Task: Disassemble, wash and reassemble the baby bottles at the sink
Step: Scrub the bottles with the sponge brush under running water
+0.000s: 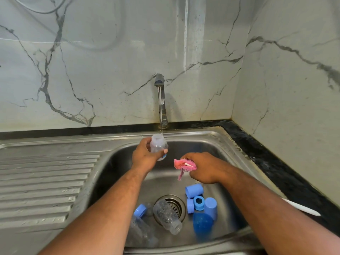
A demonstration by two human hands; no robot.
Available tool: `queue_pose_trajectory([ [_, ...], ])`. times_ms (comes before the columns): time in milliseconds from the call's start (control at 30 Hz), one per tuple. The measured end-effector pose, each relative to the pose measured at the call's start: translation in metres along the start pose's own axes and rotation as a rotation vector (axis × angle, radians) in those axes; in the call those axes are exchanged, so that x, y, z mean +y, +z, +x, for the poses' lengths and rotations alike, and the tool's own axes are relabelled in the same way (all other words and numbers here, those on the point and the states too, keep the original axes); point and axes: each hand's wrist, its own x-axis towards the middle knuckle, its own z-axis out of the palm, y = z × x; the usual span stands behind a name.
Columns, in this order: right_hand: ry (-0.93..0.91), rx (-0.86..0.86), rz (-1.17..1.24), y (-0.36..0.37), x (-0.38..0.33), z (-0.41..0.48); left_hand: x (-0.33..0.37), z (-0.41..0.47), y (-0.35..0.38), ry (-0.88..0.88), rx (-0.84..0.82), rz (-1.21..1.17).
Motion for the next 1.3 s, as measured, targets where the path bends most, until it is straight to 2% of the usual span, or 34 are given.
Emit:
queue_pose_trajectory([
  [167, -0.004, -0.006, -0.007, -0.0006, -0.0009, 0.0, -0.0058, -0.0037, 0.0057, 0.016, -0.148, 0.193],
  [267, -0.001, -0.003, -0.007, -0.0015, -0.0008, 0.0006, -0.002, -0.0038, 0.0065, 0.036, -0.109, 0.093],
  [367, -0.005, -0.002, 0.004, -0.0011, -0.0015, -0.0003, -0.001, -0.0052, 0.005, 0.003, -0.134, 0.162],
  [500, -0.006, 0.0, 0.007, 0.0001, 0.0003, 0.0, 0.0001, -0.0041, 0.003, 0.025, -0.018, 0.063],
  [600, -0.004, -0.004, 0.007, 0.0007, -0.0003, -0.0001, -0.002, -0.0077, 0.0033, 0.005, -0.107, 0.211],
  [733, 0.001, -0.007, 0.003, -0.0005, -0.0003, 0.0, 0.0038, -0.0069, 0.0039, 0.078, -0.023, 0.086],
  [867, 0.0, -0.013, -0.003, 0.0004, -0.0007, 0.0003, -0.0035, -0.008, 0.004, 0.047, -0.104, 0.17],
  [967, 0.004, -0.009, -0.004, 0.0, -0.0003, 0.0007, -0.0032, -0.0059, 0.0044, 0.08, -0.042, 0.09],
  [1067, 0.0, -0.018, -0.004, 0.0007, -0.0012, 0.0006, -0.0016, -0.0093, 0.0041, 0.072, -0.09, 0.147],
  [1167, -0.004, -0.016, -0.012, 0.0007, -0.0013, 0.0007, -0.0019, -0.0064, 0.0054, 0.121, -0.027, 0.078],
  [1300, -0.008, -0.024, -0.01, 0.0014, -0.0024, 0.001, -0.0016, -0.0079, 0.0083, 0.09, -0.088, 0.125],
])
